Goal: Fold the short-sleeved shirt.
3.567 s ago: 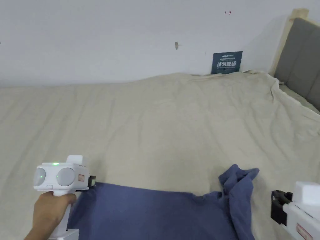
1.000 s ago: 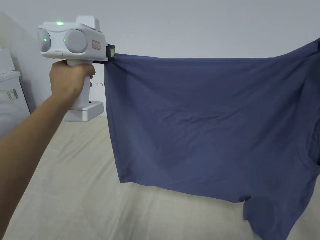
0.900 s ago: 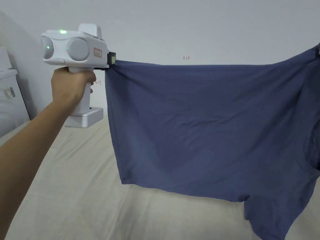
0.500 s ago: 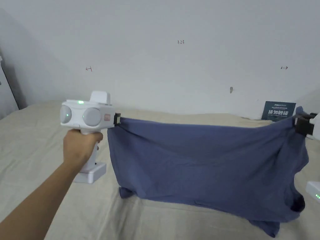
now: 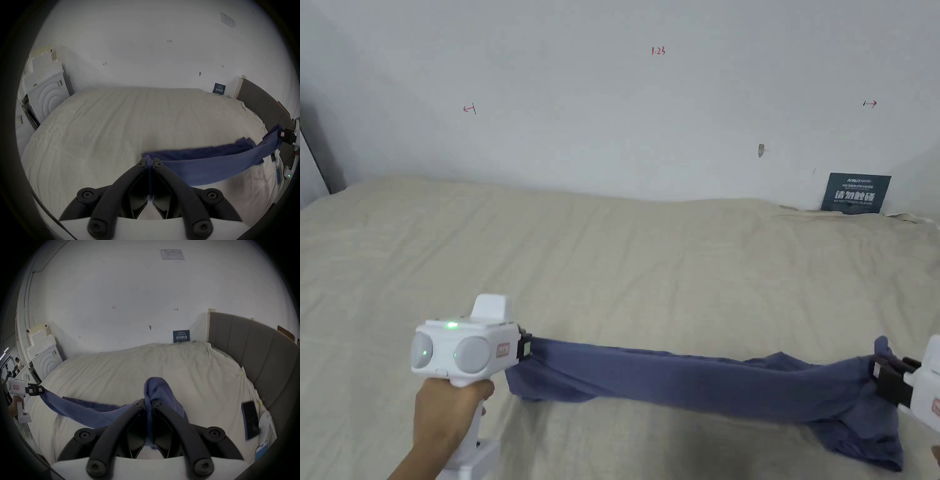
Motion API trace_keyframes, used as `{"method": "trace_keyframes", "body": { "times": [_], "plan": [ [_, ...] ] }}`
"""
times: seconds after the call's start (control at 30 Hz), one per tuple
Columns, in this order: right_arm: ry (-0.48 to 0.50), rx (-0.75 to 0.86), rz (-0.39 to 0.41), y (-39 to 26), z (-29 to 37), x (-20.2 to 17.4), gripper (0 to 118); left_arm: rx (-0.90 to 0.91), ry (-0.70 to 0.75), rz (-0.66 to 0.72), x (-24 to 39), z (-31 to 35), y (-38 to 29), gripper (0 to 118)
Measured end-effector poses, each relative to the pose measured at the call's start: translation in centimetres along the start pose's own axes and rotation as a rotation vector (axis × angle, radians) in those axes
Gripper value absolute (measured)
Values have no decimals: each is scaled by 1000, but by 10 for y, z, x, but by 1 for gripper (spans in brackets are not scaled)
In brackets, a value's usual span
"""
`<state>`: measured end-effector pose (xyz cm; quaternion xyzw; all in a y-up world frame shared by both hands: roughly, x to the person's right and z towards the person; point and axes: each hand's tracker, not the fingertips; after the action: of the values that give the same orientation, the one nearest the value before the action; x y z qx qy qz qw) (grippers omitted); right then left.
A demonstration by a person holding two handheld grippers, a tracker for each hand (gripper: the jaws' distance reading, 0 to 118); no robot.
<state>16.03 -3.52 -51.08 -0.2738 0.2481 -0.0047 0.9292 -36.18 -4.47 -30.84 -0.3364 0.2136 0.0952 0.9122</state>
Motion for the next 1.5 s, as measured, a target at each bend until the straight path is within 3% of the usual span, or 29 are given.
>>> {"method": "trace_keyframes", "body": {
  "times": [0.37,0.83,1.17,1.43,1.5],
  "plan": [
    [27,-80,-67,-114,105,-14,4,-106,13,55,-19,67,-130,0],
    [40,-123,-107,-193,208,-21,4,-134,17,88,-39,148,-220,0],
    [-7,-215,-124,-229,198,-12,4,-196,44,107,-30,144,-250,0],
    [-89,-355,-222,-260,153,2,4,-252,91,116,-36,115,-264,2],
    [-88,-356,-232,-262,155,2,4,-256,95,114,-32,118,-262,9]
  ]
}}
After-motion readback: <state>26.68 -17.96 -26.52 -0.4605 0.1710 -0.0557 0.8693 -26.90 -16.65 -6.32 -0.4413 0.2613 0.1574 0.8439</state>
